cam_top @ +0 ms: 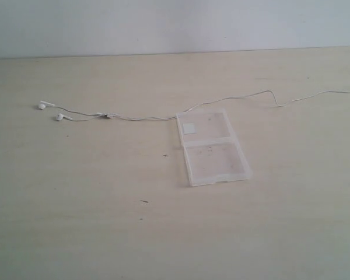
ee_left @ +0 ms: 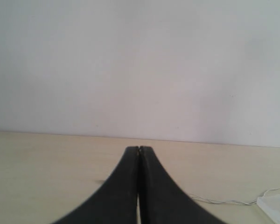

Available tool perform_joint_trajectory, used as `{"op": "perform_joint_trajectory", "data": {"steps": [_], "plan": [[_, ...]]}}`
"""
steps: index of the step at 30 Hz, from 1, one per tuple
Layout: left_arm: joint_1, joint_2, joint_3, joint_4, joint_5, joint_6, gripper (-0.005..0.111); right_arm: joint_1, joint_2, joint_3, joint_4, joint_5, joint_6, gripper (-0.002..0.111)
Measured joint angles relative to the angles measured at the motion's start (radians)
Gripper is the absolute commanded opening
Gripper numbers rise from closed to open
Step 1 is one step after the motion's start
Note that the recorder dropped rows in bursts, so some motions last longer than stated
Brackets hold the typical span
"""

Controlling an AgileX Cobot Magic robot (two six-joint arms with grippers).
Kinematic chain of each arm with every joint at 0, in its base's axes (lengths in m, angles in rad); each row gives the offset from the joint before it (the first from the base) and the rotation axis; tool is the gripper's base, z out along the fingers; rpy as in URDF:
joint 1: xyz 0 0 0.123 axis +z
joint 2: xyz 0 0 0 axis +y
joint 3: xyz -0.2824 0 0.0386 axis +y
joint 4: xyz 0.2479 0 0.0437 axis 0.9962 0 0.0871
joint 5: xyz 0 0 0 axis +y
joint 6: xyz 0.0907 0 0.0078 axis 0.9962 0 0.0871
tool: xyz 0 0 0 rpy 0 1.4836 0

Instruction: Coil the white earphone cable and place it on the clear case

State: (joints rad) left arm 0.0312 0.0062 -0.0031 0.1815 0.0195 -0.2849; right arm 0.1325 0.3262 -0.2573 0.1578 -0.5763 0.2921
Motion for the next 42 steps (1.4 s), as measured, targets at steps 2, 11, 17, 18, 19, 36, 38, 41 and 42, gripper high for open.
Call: {"op": "perform_joint_trajectory", "data": {"steps": [2, 11, 17, 18, 19, 36, 38, 41, 42], "plan": [[-0.007, 0.000, 0.000, 0.000, 0.002, 0.000, 0.000, 0.000, 0.114, -0.082, 0.000, 0.000, -0.044, 0.000], [-0.036, 0.000, 0.000, 0.000, 0.002, 0.000, 0.000, 0.000, 0.841, -0.709, -0.245, 0.692, -0.336, 0.000], [-0.036, 0.000, 0.000, 0.000, 0.002, 0.000, 0.000, 0.000, 1.158, -1.102, -0.263, 1.163, -0.499, 0.012], [-0.036, 0.000, 0.000, 0.000, 0.002, 0.000, 0.000, 0.000, 1.198, -1.153, -0.263, 1.222, -0.516, 0.019], [-0.036, 0.000, 0.000, 0.000, 0.002, 0.000, 0.000, 0.000, 1.270, -1.242, -0.263, 1.343, -0.558, 0.021], [-0.036, 0.000, 0.000, 0.000, 0.002, 0.000, 0.000, 0.049, 1.819, -1.463, -0.311, 1.530, -1.138, 0.056], [-0.036, 0.000, 0.000, 0.000, 0.002, 0.000, 0.000, 0.049, 1.858, -1.463, -0.311, 1.467, -1.123, 0.056], [-0.036, 0.000, 0.000, 0.000, 0.002, 0.000, 0.000, 0.049, 1.904, -1.472, -0.311, 1.411, -1.123, 0.056], [-0.036, 0.000, 0.000, 0.000, 0.002, 0.000, 0.000, 0.049, 1.917, -1.483, -0.311, 1.406, -1.122, 0.056]]}}
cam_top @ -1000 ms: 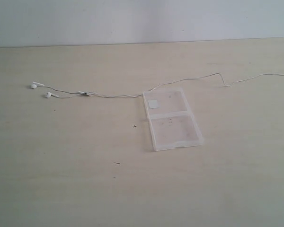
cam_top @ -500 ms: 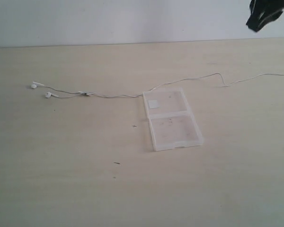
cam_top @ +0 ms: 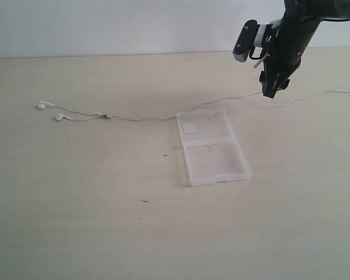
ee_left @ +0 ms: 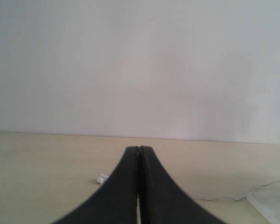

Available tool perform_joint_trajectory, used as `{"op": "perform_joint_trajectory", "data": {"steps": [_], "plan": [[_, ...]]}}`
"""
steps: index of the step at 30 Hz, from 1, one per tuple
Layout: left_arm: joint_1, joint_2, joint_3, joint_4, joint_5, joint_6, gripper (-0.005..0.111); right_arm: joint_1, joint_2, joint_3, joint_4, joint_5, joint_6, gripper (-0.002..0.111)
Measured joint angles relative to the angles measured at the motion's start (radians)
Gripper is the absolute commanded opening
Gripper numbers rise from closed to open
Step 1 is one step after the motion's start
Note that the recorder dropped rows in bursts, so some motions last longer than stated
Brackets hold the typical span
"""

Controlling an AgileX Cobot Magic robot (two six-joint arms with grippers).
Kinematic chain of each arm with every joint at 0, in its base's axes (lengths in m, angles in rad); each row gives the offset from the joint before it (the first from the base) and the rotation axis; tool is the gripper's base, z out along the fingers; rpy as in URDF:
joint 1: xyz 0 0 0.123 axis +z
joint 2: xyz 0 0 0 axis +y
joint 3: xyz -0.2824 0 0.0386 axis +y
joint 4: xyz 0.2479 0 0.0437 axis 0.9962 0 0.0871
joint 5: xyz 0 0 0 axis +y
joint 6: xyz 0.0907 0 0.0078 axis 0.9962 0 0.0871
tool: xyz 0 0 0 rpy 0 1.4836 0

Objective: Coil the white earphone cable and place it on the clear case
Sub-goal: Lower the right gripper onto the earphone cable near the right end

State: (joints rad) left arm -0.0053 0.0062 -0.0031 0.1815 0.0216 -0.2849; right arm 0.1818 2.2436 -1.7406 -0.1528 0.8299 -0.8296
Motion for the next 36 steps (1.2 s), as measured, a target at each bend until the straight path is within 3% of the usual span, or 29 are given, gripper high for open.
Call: {"op": "perform_joint_trajectory", "data": {"steps": [10, 25, 28, 36], "plan": [[0.000, 0.000, 0.000, 0.000, 0.000, 0.000, 0.000, 0.001, 0.125, -0.073, -0.039, 0.012, 0.014, 0.056], [0.000, 0.000, 0.000, 0.000, 0.000, 0.000, 0.000, 0.002, 0.132, -0.075, -0.060, -0.034, 0.013, 0.048], [0.000, 0.000, 0.000, 0.000, 0.000, 0.000, 0.000, 0.011, 0.132, -0.075, -0.060, -0.037, 0.013, 0.043], [0.000, 0.000, 0.000, 0.000, 0.000, 0.000, 0.000, 0.047, 0.147, -0.075, -0.074, -0.056, 0.013, 0.013]]}}
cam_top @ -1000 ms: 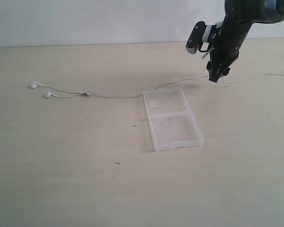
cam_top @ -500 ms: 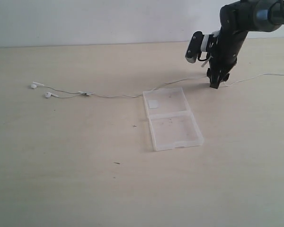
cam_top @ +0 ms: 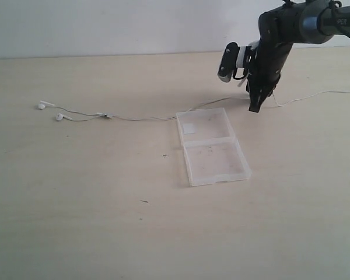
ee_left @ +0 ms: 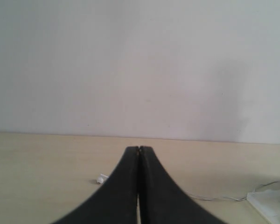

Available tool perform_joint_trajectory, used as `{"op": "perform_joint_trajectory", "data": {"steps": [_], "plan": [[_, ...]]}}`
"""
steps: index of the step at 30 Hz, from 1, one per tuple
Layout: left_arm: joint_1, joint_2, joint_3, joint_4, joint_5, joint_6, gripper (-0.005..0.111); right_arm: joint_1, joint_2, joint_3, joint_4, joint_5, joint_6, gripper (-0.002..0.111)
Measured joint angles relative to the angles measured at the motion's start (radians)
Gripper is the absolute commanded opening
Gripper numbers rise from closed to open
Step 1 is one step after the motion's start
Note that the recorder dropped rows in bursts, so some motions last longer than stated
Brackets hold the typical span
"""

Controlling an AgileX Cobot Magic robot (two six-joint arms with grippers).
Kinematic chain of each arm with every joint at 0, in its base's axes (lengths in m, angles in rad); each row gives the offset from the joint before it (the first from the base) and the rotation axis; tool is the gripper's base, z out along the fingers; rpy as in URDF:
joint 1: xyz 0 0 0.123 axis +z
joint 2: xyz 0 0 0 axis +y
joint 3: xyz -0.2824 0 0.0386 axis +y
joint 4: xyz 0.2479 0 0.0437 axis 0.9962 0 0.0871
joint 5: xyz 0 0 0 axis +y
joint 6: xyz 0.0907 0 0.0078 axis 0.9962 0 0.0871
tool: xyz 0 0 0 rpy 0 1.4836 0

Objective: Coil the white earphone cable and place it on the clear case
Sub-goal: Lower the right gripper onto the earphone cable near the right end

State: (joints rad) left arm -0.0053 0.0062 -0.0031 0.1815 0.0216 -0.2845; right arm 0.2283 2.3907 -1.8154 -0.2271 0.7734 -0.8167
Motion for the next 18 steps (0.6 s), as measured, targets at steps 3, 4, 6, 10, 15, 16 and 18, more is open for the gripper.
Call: {"op": "perform_joint_trajectory", "data": {"steps": [3, 4, 6, 10, 15, 16, 18], "plan": [[0.000, 0.000, 0.000, 0.000, 0.000, 0.000, 0.000, 0.014, 0.002, 0.000, -0.035, -0.005, 0.000, 0.008], [0.000, 0.000, 0.000, 0.000, 0.000, 0.000, 0.000, 0.017, 0.002, 0.000, -0.049, -0.006, 0.002, 0.008], [0.000, 0.000, 0.000, 0.000, 0.000, 0.000, 0.000, 0.022, 0.002, 0.000, -0.075, -0.007, 0.020, 0.012], [0.000, 0.000, 0.000, 0.000, 0.000, 0.000, 0.000, 0.025, 0.002, 0.000, -0.127, -0.011, 0.072, 0.028], [0.000, 0.000, 0.000, 0.000, 0.000, 0.000, 0.000, 0.025, 0.002, 0.000, -0.141, -0.013, 0.087, 0.038], [0.000, 0.000, 0.000, 0.000, 0.000, 0.000, 0.000, 0.025, 0.002, 0.000, -0.141, -0.013, 0.089, 0.038], [0.000, 0.000, 0.000, 0.000, 0.000, 0.000, 0.000, 0.025, 0.002, 0.000, -0.141, -0.013, 0.089, 0.038]]}}
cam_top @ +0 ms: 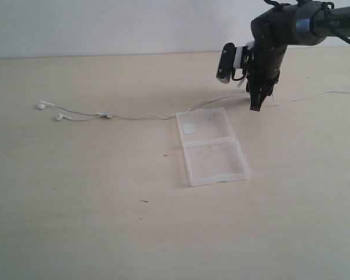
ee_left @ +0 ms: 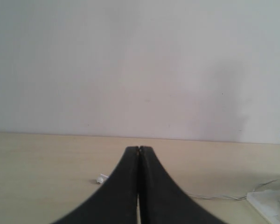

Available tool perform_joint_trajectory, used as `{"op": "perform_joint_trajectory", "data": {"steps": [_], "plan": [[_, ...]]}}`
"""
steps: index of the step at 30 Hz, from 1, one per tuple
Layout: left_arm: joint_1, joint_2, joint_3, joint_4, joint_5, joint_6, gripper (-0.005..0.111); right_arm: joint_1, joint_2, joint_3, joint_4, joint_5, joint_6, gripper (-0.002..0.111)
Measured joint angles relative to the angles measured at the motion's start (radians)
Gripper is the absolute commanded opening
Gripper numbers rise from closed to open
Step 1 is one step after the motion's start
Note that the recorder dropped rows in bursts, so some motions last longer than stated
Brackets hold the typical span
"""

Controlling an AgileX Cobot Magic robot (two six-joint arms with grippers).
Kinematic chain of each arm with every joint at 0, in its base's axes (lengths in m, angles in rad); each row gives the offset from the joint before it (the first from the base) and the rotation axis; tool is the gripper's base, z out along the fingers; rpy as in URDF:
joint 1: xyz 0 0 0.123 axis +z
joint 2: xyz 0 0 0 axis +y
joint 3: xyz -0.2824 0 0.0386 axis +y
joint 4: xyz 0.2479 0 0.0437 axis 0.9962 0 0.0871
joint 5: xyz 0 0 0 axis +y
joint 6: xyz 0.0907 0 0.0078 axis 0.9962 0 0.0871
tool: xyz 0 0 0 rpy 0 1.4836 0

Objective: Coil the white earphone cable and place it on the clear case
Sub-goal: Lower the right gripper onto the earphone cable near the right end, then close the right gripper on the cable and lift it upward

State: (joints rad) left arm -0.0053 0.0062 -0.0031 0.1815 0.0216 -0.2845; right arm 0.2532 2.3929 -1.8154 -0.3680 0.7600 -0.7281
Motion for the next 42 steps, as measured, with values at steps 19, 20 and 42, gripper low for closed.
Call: {"op": "perform_joint_trajectory", "data": {"steps": [19, 20, 42], "plan": [[0.000, 0.000, 0.000, 0.000, 0.000, 0.000, 0.000, 0.001, -0.002, 0.000, -0.081, -0.005, 0.000, 0.000], [0.000, 0.000, 0.000, 0.000, 0.000, 0.000, 0.000, 0.001, -0.010, 0.000, -0.081, -0.005, 0.000, 0.000], [0.000, 0.000, 0.000, 0.000, 0.000, 0.000, 0.000, 0.001, -0.481, 0.000, 0.179, 0.205, 0.000, 0.000]]}}
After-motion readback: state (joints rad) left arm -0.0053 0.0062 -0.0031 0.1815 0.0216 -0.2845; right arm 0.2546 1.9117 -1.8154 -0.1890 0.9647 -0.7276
